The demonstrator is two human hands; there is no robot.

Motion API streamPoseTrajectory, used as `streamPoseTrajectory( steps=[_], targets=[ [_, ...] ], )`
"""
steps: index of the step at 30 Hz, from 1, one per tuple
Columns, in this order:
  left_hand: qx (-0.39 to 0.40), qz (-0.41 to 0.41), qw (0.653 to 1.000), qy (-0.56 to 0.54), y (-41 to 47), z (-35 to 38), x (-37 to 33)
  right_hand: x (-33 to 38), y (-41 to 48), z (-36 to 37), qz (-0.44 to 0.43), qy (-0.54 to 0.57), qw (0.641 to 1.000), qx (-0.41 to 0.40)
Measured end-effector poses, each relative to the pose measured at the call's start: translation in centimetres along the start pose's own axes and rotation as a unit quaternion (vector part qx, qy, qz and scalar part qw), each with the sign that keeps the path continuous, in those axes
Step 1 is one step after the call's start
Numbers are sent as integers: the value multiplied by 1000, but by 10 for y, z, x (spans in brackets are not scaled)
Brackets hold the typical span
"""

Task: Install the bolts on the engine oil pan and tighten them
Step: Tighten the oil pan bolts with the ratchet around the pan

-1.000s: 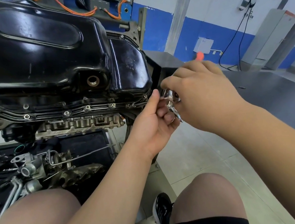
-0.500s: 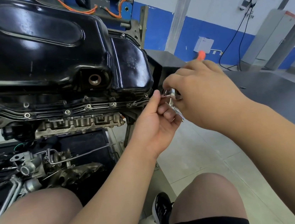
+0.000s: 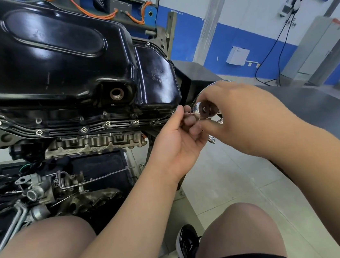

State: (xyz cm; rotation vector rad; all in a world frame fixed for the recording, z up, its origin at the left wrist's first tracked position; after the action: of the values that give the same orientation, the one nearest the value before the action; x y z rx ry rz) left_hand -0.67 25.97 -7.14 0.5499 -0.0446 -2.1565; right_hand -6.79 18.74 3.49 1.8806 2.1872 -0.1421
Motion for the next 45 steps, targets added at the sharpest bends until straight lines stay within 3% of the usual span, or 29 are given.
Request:
streamPoseTrajectory(
  steps=[4,11,24,27,32,36,45],
  targets=[
    [6,1,1000,9,1,-2,-2,6,-9,-2,17,25,997,-69],
    [11,6,1000,19,-2,-1,0,11,-7,-2,58,-25,996,-66],
    [23,10,999,34,-3,-2,0,21,-10,5,113,53,987,-105],
    [10,8,999,47,-3,-2,-1,16,-8,6,66,71,990,-104],
    [-8,11,997,80,-4,-3,-1,-7,0,4,-115,16,984,-137],
    [-7,16,996,86,-2,-5,1,-13,3,4,-143,-12,978,-151],
    [6,4,996,94,-4,-5,4,4,-11,14,-2,123,983,-139]
  ],
)
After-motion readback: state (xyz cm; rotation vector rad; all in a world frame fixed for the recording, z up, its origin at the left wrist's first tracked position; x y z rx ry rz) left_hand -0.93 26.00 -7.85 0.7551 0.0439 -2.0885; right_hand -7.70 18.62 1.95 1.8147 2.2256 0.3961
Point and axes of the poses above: each hand's wrist, its own y-axis towards the middle knuckle, its own z-axis out of the palm, x = y × z, the point moved 1 cm from there along y, towards the middle knuckle, and after that the axes turned 14 degrees about x, right-handed, at the moved point
